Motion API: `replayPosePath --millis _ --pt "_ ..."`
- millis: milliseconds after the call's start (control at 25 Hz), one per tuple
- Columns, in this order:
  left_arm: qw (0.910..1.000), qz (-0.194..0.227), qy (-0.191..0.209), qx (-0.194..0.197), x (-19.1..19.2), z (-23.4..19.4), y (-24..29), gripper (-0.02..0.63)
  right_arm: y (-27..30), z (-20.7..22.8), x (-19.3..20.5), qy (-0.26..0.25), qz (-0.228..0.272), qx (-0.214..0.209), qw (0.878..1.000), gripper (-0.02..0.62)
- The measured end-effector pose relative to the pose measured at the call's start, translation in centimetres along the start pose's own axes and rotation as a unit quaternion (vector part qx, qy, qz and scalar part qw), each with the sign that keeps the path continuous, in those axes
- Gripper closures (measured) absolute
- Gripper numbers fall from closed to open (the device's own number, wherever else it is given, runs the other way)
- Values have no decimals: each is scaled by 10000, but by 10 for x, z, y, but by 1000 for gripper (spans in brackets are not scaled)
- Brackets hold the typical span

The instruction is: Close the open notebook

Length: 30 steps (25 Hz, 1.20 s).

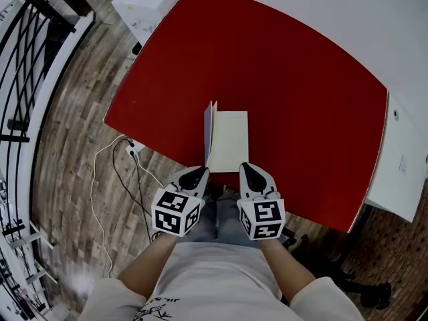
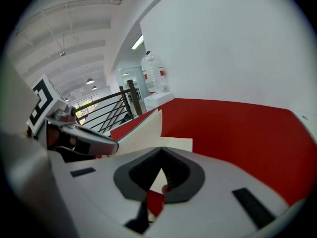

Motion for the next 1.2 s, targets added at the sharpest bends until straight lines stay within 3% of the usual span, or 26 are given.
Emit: replayPosePath --millis 240,760,1200 --pt "9997 -160 156 136 -4 18 24 584 -8 19 7 197 30 186 9996 589" --pt "9965 -633 553 15 7 57 102 584 -17 49 22 290 -86 317 9990 589" --pt "9930 -1028 555 -175 28 63 149 583 -10 65 37 374 -213 353 9985 591"
Point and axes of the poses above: the fingertips, and each gripper's own axes: y forward along the fingers, z to its right, x out of its underside, the point moved 9 cm from there along -y, backward along the fingers, and after that the axes turned 7 degrees about -z, right-handed, at the moved point
